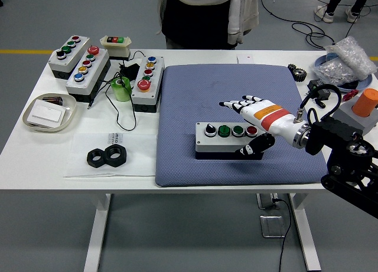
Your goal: Pick up the button,place it on the desk,press the button,press the button
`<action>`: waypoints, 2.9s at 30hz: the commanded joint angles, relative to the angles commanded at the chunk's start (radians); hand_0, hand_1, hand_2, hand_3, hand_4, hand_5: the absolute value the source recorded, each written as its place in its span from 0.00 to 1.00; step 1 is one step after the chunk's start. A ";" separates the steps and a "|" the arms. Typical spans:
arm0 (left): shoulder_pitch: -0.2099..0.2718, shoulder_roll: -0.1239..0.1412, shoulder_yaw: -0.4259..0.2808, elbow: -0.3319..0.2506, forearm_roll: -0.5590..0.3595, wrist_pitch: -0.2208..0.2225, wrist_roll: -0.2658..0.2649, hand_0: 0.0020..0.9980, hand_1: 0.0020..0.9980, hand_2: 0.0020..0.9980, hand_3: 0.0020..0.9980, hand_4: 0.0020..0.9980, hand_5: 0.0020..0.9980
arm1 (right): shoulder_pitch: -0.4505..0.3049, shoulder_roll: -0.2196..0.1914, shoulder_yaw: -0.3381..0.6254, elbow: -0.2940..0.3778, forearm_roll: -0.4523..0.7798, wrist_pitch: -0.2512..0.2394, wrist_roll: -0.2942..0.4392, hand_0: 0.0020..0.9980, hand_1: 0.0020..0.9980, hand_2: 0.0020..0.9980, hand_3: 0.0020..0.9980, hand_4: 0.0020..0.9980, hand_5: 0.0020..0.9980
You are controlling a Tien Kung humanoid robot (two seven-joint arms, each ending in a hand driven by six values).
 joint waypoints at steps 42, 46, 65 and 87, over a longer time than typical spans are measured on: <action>-0.005 0.000 -0.004 -0.001 0.006 -0.001 0.004 0.74 0.77 0.85 0.76 0.52 1.00 | -0.012 0.018 -0.065 -0.071 0.015 0.080 -0.057 0.03 0.00 0.02 0.62 0.50 0.00; -0.003 0.000 -0.006 -0.001 0.010 -0.001 0.006 0.74 0.77 0.85 0.76 0.53 1.00 | -0.009 0.019 -0.082 -0.072 0.012 0.086 -0.062 0.03 0.00 0.02 0.62 0.50 0.00; 0.003 0.000 -0.013 -0.002 0.025 -0.003 0.011 0.74 0.77 0.85 0.76 0.52 1.00 | -0.010 0.016 -0.047 0.003 -0.026 0.051 -0.081 0.03 0.00 0.02 0.63 0.50 0.00; -0.004 0.001 -0.001 -0.004 0.008 -0.001 0.007 0.74 0.77 0.85 0.76 0.52 1.00 | 0.020 0.076 -0.107 -0.033 -0.029 0.049 -0.100 0.04 0.00 0.02 0.64 0.50 0.00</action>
